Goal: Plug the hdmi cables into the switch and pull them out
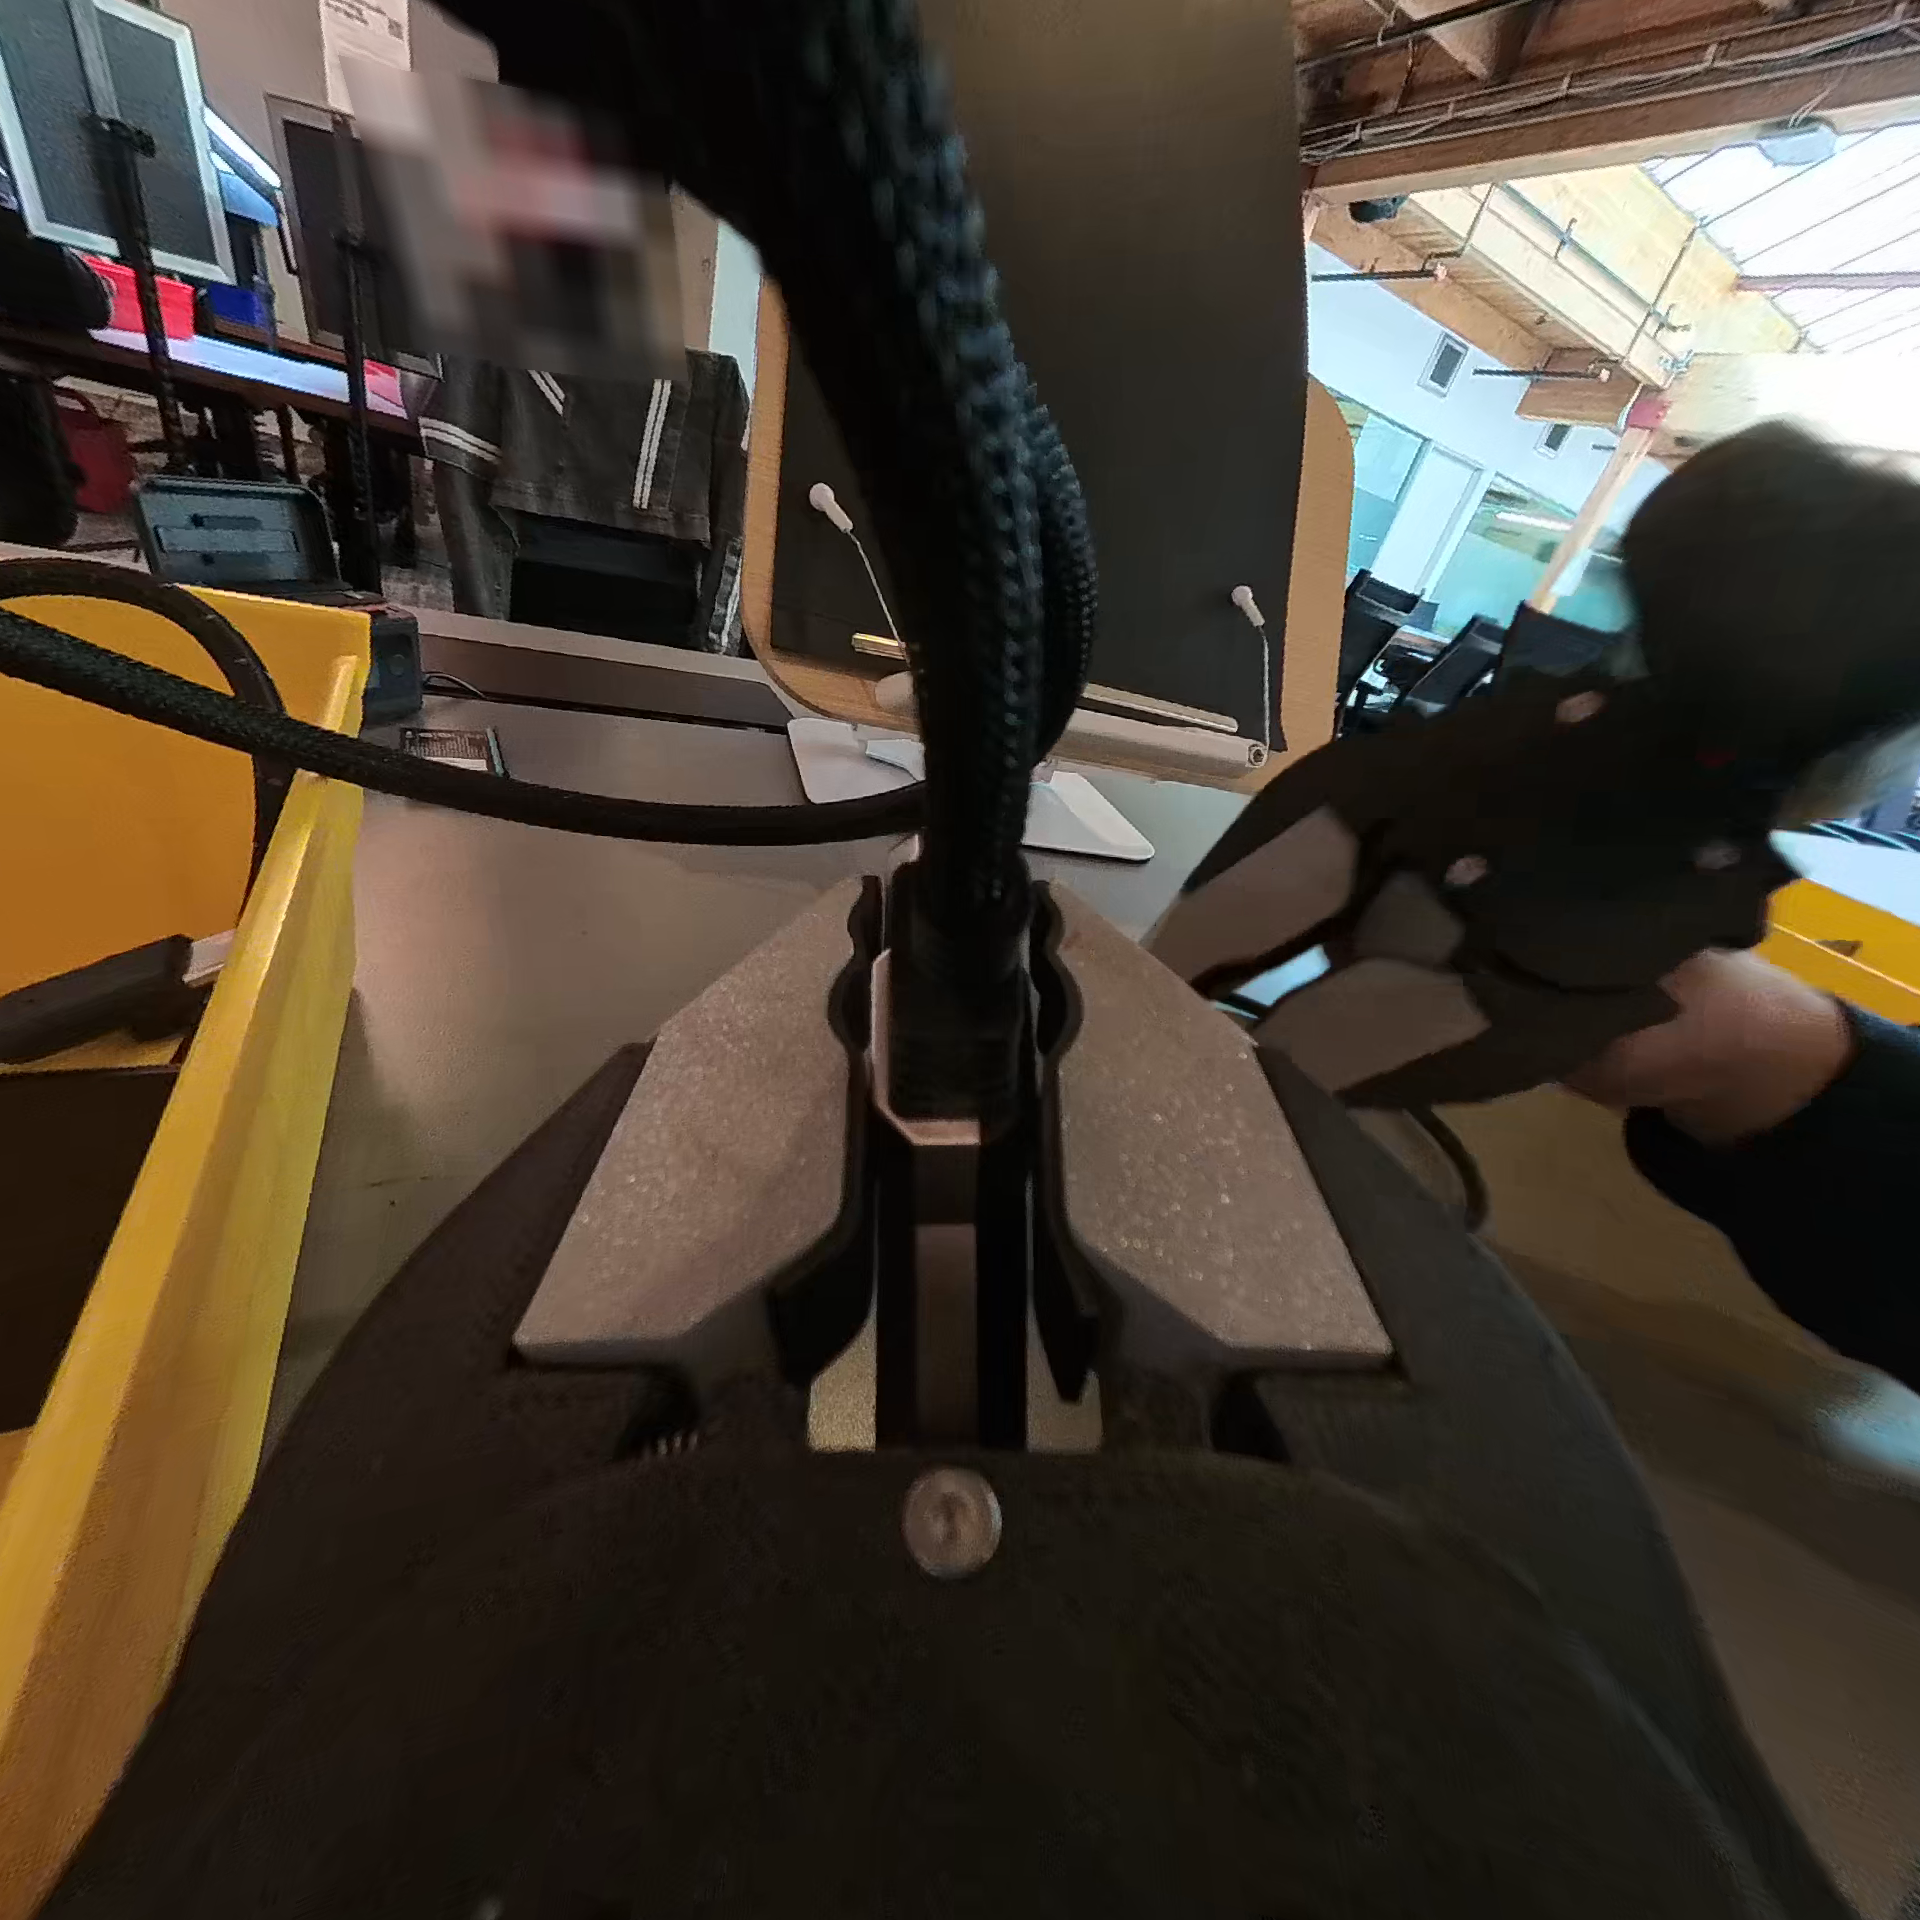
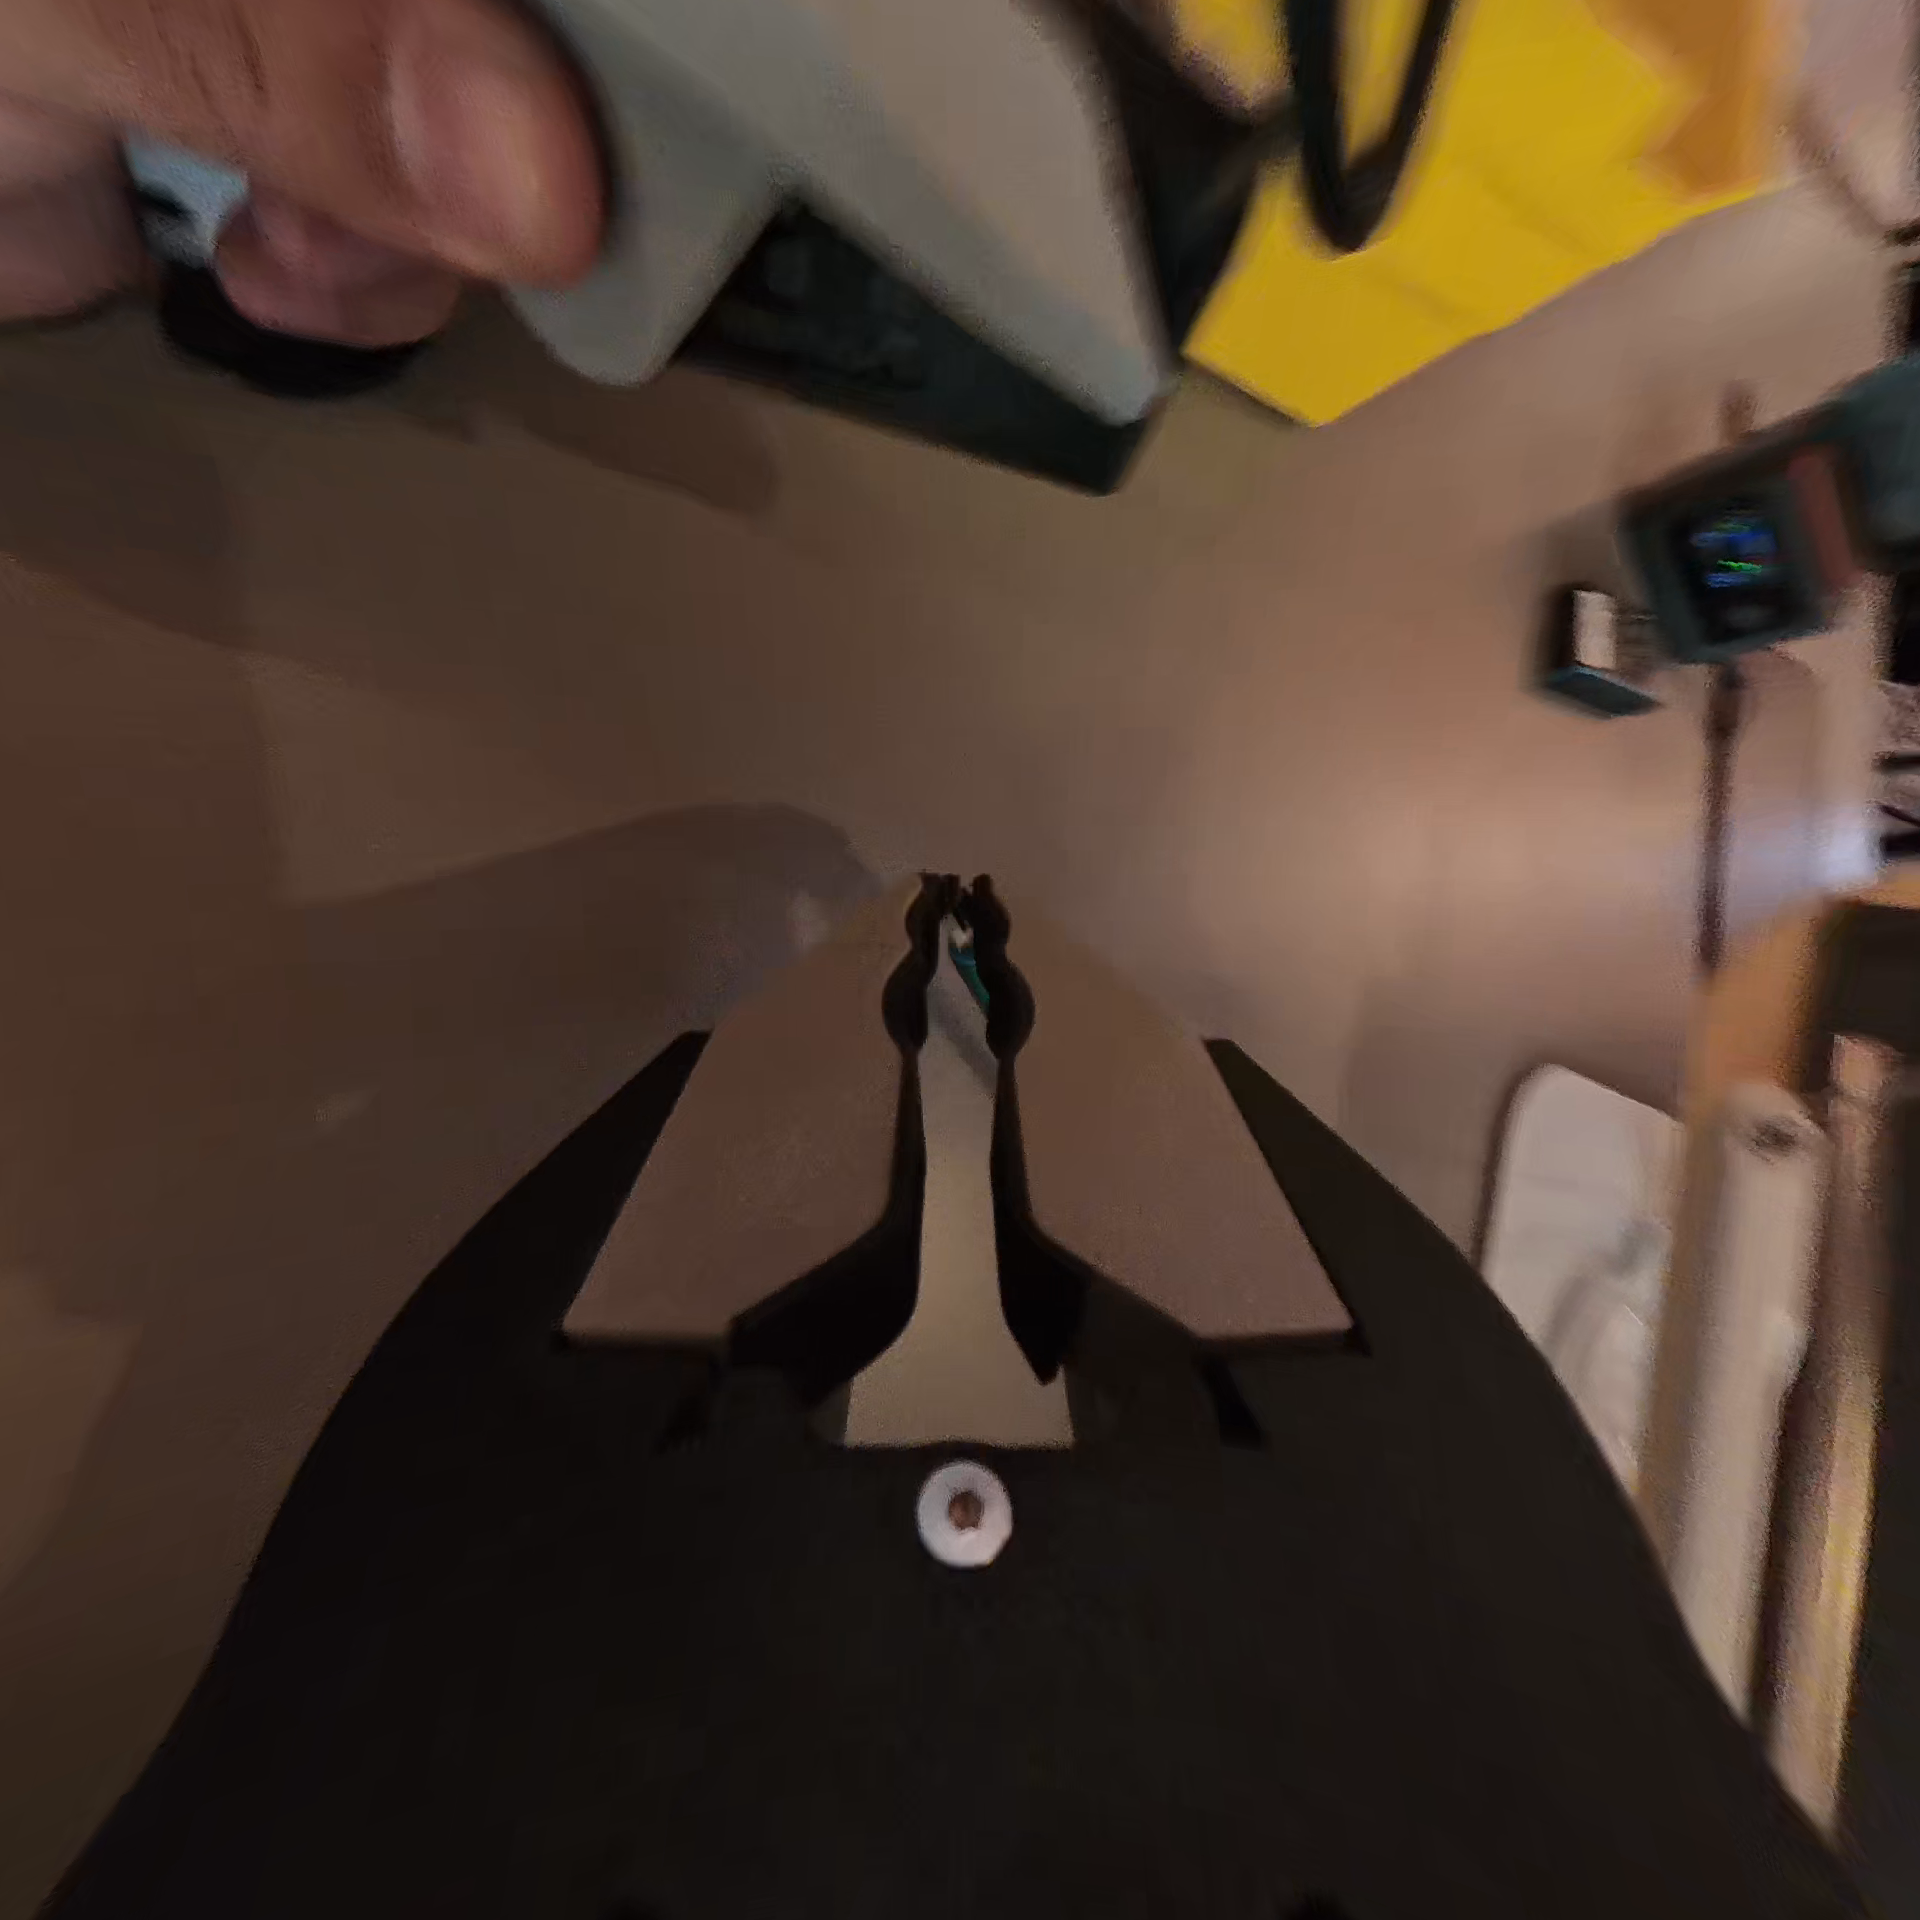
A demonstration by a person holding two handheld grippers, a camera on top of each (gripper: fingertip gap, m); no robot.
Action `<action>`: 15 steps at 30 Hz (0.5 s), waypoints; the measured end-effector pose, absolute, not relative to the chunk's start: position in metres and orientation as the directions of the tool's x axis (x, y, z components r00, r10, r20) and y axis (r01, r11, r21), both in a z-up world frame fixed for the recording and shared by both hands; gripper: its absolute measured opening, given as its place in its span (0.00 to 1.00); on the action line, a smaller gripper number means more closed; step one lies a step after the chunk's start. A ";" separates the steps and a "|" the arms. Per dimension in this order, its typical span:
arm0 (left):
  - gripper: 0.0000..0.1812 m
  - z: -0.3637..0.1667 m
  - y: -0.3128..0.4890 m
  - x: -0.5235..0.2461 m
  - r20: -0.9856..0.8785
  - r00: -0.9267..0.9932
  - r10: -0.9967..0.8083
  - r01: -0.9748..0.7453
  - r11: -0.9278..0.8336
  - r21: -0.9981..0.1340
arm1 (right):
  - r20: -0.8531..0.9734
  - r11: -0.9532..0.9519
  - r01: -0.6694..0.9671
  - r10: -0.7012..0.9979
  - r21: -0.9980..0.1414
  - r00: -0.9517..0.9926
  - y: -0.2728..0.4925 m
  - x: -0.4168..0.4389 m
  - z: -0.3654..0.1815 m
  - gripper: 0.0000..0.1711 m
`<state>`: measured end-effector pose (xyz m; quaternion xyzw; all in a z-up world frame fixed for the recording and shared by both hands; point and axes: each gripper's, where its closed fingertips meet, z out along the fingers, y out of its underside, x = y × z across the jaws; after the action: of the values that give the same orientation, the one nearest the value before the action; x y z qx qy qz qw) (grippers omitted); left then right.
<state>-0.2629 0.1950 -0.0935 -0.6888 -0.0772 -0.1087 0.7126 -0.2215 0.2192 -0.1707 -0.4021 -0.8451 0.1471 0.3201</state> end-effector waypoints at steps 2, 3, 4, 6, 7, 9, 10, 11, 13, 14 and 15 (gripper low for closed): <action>0.14 -0.093 0.195 -0.263 0.265 0.963 -0.053 0.267 0.029 -0.963 | 0.466 0.587 0.606 0.805 -0.537 -0.368 0.232 -0.210 -0.136 0.01; 0.14 -0.093 0.195 -0.263 0.267 0.962 -0.057 0.269 0.029 -0.963 | 0.480 0.557 0.623 0.820 -0.549 -0.311 0.240 -0.201 -0.119 0.01; 0.14 -0.093 0.195 -0.262 0.268 0.962 -0.060 0.270 0.028 -0.963 | 0.494 0.529 0.639 0.831 -0.559 -0.255 0.249 -0.191 -0.101 0.01; 0.14 -0.094 0.196 -0.260 0.265 0.962 -0.067 0.267 0.023 -0.963 | 0.521 0.478 0.655 0.841 -0.586 -0.148 0.264 -0.167 -0.064 0.01; 0.14 -0.094 0.196 -0.260 0.264 0.962 -0.070 0.266 0.023 -0.964 | 0.535 0.457 0.656 0.839 -0.600 -0.095 0.271 -0.153 -0.044 0.01; 0.14 -0.093 0.196 -0.258 0.263 0.962 -0.078 0.265 0.023 -0.964 | 0.555 0.419 0.653 0.832 -0.631 0.003 0.279 -0.122 -0.002 0.01; 0.14 -0.093 0.195 -0.257 0.262 0.961 -0.088 0.266 0.027 -0.964 | 0.557 0.398 0.651 0.829 -0.646 0.046 0.282 -0.106 0.018 0.01; 0.14 -0.092 0.195 -0.256 0.261 0.961 -0.091 0.264 0.028 -0.964 | 0.558 0.379 0.649 0.825 -0.660 0.086 0.284 -0.089 0.037 0.01; 0.14 -0.092 0.196 -0.255 0.256 0.962 -0.096 0.260 0.025 -0.965 | 0.583 0.353 0.659 0.796 -0.664 0.161 0.291 -0.054 0.072 0.01; 0.14 -0.093 0.196 -0.254 0.255 0.962 -0.099 0.258 0.023 -0.966 | 0.609 0.345 0.675 0.769 -0.652 0.195 0.297 -0.035 0.087 0.01; 0.14 -0.093 0.196 -0.253 0.253 0.962 -0.101 0.256 0.020 -0.966 | 0.632 0.334 0.695 0.742 -0.637 0.223 0.303 -0.017 0.100 0.01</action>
<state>-0.2533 0.1962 -0.0929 -0.6887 -0.0564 -0.1253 0.7119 -0.0167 0.3031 0.0995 -0.5766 -0.6229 0.0225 0.5282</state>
